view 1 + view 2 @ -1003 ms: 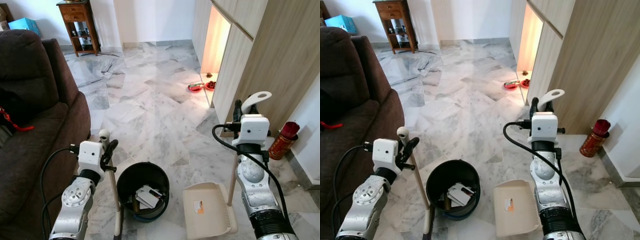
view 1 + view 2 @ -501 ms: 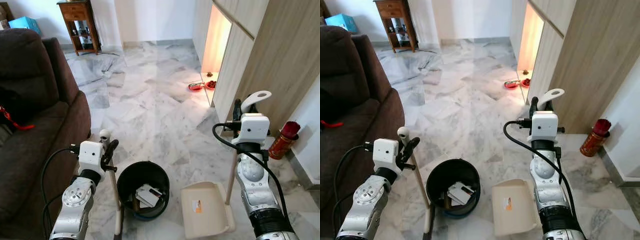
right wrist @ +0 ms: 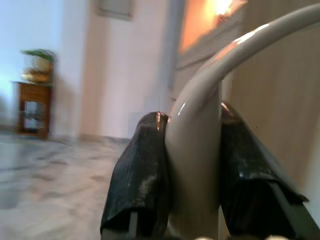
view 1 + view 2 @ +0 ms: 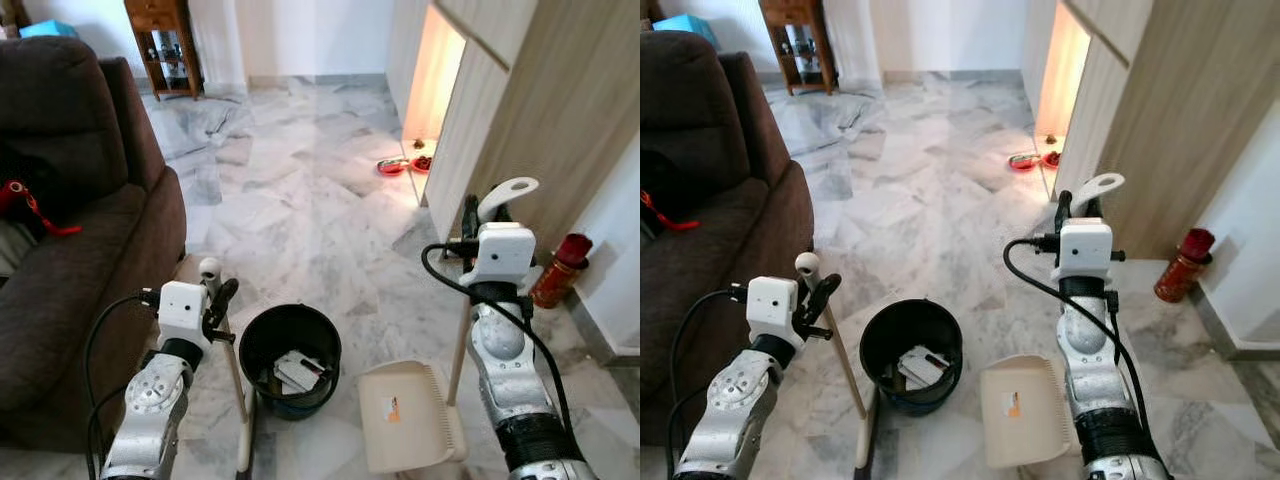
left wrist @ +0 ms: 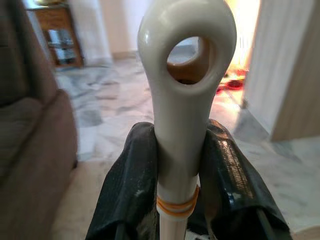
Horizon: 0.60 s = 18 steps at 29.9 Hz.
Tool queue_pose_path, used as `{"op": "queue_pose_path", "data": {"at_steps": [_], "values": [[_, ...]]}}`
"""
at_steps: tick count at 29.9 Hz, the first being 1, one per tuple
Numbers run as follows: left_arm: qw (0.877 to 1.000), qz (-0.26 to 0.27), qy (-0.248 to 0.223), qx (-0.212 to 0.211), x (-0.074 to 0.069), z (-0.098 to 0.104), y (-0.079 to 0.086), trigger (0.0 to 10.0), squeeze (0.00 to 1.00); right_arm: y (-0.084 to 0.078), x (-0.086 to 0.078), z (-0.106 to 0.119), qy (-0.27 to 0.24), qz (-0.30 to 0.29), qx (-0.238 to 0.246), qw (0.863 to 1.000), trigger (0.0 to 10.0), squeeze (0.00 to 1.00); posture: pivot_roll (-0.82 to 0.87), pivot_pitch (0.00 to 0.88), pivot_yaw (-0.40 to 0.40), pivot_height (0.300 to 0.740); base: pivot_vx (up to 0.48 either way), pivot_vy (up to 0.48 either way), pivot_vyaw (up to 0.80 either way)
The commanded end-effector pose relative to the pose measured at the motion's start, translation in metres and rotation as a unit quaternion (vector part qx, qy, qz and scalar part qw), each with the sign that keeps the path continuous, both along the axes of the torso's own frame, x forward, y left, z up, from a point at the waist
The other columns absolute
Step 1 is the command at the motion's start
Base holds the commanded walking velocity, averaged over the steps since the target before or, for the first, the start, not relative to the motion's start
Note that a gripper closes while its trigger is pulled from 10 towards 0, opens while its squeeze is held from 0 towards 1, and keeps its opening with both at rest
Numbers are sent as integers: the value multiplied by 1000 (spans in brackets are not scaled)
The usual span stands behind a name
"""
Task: Sweep floor
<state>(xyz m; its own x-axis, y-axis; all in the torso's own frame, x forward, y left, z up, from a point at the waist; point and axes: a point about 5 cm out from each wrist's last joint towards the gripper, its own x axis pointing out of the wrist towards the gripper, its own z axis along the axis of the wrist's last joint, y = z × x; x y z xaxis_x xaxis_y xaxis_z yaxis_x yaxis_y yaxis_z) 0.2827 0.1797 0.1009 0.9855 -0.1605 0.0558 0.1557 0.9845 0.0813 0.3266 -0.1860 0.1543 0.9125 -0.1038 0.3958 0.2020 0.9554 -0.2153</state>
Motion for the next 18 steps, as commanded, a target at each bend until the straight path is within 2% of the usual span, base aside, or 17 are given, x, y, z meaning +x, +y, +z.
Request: {"op": "queue_pose_path", "data": {"at_steps": [1,7,18], "values": [[1000,-1,-22,1,0,10,1,10000,0,3,1,3,-6,5,4,1000,10000,0,-21,2,22,740,-255,0,0],[1000,-1,-23,-1,1,10,0,10000,0,3,2,4,-6,7,5,1000,10000,0,-25,0,18,740,-252,0,0],[1000,2,-21,-1,1,8,-1,10000,0,0,2,1,2,3,14,1000,10000,0,-30,0,15,740,0,0,0]]}}
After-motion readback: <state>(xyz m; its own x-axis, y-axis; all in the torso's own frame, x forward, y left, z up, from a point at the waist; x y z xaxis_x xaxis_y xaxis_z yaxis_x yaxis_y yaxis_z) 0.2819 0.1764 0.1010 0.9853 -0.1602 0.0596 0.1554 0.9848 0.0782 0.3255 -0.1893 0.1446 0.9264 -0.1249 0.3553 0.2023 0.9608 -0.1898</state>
